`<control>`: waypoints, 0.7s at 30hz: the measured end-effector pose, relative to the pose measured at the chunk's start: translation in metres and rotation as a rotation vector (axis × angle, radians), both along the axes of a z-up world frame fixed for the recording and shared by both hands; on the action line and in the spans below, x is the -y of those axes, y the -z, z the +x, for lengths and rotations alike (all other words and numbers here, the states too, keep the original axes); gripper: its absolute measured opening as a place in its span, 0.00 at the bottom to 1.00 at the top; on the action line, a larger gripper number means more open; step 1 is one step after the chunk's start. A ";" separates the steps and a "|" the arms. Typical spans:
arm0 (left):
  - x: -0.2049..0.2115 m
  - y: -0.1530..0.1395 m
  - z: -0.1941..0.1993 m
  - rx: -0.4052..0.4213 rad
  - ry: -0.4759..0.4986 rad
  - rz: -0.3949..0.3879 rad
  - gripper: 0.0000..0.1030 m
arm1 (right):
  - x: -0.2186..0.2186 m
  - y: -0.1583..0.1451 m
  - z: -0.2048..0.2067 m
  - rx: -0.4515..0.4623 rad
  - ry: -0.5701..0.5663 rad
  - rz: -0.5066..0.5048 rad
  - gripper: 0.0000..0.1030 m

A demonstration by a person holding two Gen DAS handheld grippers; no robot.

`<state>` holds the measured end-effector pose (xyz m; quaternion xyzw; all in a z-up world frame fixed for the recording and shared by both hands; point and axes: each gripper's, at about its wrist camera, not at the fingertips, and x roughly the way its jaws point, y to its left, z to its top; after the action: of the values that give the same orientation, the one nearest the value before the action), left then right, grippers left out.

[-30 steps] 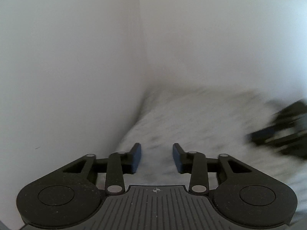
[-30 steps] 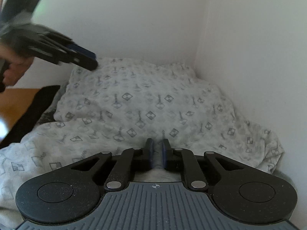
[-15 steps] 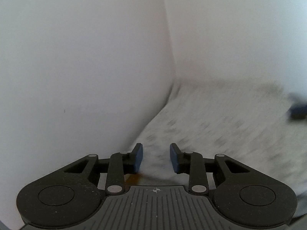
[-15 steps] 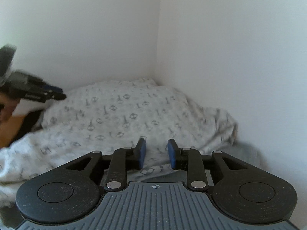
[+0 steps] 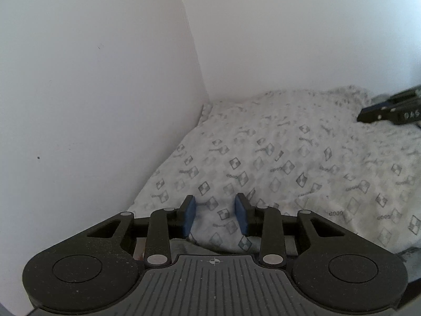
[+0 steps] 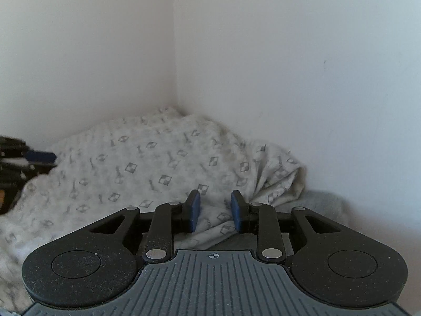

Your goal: Fold clothes

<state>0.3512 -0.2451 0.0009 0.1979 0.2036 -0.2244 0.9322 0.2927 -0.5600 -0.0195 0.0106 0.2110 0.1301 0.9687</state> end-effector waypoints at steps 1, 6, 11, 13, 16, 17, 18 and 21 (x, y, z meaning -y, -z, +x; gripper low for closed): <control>-0.001 0.000 0.003 -0.004 -0.008 -0.005 0.37 | -0.004 -0.001 0.002 -0.008 -0.011 -0.002 0.28; -0.013 -0.001 0.001 -0.006 -0.035 -0.033 0.37 | -0.024 -0.006 0.003 -0.002 -0.029 -0.075 0.28; -0.026 -0.014 -0.018 -0.034 -0.025 -0.114 0.39 | -0.016 -0.023 -0.043 0.024 -0.035 -0.050 0.27; -0.018 -0.016 -0.028 -0.020 0.004 -0.140 0.44 | -0.015 -0.030 -0.073 0.022 -0.048 -0.019 0.26; -0.022 -0.021 -0.045 -0.014 0.056 -0.181 0.44 | -0.021 -0.034 -0.114 -0.027 -0.088 0.083 0.26; -0.024 -0.023 -0.049 -0.012 0.068 -0.175 0.44 | -0.024 -0.035 -0.126 -0.043 -0.103 0.127 0.26; -0.025 -0.024 -0.054 -0.010 0.079 -0.168 0.46 | -0.030 -0.035 -0.134 -0.059 -0.117 0.170 0.26; -0.028 -0.028 -0.066 -0.007 0.113 -0.155 0.49 | -0.052 -0.035 -0.149 -0.112 -0.137 0.272 0.27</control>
<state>0.2848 -0.2174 0.0293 0.1354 0.1774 -0.2927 0.9298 0.1442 -0.5082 0.0156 0.1345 0.2454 0.2222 0.9340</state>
